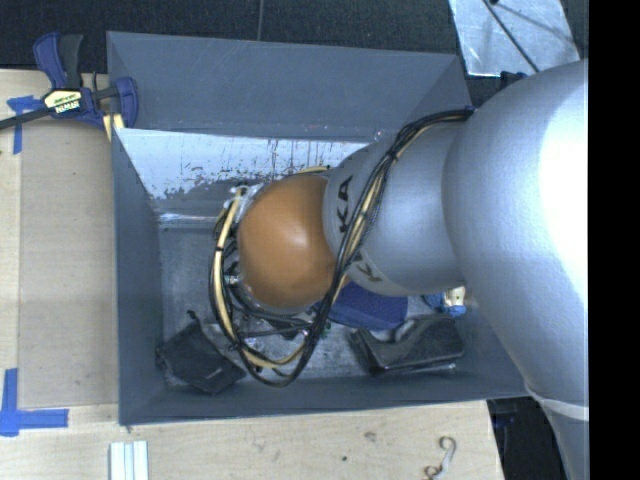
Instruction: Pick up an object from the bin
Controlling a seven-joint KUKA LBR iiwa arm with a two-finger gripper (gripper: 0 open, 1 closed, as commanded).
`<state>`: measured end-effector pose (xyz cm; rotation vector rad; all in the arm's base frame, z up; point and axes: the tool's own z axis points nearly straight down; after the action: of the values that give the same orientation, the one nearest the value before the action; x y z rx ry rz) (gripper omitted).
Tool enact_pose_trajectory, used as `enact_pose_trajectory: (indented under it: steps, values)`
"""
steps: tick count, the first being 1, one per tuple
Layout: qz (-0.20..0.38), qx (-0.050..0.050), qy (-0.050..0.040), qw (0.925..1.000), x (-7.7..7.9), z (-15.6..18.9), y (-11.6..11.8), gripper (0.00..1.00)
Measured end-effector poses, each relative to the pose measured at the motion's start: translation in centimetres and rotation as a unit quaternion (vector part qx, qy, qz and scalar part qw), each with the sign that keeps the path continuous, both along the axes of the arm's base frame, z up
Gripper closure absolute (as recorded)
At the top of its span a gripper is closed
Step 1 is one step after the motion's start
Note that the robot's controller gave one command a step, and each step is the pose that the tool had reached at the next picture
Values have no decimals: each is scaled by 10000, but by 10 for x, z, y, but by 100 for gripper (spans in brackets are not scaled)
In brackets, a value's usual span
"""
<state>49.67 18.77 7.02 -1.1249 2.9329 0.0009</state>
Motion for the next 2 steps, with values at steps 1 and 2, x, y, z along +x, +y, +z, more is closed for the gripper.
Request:
enact_pose_trajectory:
  steps: [1,2]
  values:
    - [-1483,17,-27,9889,2,45,14,100]
    - [-1483,10,-15,9889,2,44,13,0]
